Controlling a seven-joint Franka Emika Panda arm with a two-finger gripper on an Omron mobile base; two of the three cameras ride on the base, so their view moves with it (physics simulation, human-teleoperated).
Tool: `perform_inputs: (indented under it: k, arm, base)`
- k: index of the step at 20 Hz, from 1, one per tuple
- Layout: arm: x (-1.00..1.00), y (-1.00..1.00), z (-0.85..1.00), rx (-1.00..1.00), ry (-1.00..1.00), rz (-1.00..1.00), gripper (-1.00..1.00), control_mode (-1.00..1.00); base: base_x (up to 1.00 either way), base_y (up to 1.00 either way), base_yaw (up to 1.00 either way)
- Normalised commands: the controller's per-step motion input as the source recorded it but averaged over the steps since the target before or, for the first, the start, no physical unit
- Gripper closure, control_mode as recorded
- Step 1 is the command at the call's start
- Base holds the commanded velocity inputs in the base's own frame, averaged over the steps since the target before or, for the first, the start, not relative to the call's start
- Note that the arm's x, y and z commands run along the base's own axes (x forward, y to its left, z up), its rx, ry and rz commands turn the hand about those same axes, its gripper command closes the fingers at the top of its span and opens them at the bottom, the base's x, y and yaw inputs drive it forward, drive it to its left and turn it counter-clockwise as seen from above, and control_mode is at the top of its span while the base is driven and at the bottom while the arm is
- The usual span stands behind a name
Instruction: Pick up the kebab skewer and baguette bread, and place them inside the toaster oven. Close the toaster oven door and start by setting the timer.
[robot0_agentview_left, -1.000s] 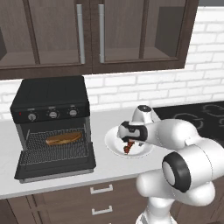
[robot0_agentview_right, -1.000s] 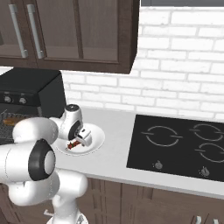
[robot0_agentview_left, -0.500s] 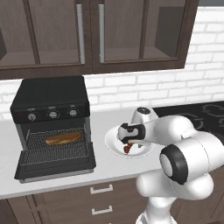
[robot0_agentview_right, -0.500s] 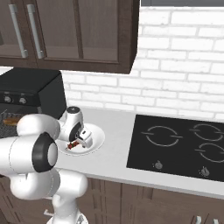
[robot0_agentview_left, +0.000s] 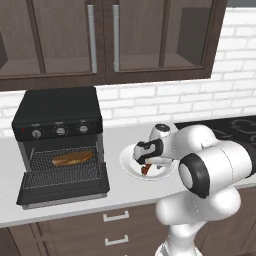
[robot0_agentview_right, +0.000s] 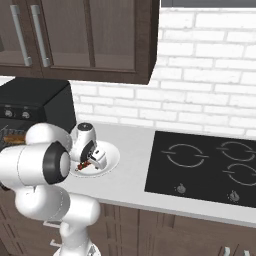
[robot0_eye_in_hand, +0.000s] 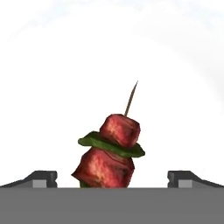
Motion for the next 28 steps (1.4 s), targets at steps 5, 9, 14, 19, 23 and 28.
perform_inputs:
  k: [5,9,14,19,23,28]
  arm:
    - [0.00,0.00,-0.20,0.00,0.00,0.00,1.00,-1.00]
    - [0.00,0.00,-0.01,0.00,0.00,0.00,1.00,-1.00]
    - [0.00,0.00,0.00,0.00,0.00,0.00,1.00,-1.00]
    - [-0.07,0.00,0.22,0.00,-0.02,-0.08,1.00,-1.00]
    - [-0.22,0.05,0.81,0.00,-0.09,-0.17,1.00,-1.00]
    - [-0.30,0.18,0.99,0.00,-0.07,-0.17,1.00,-1.00]
  base:
    - [0.00,0.00,0.00]
    - [0.00,0.00,0.00]
    - [0.00,0.00,0.00]
    - [0.00,0.00,0.00]
    - [0.00,0.00,0.00]
    - [0.00,0.00,0.00]
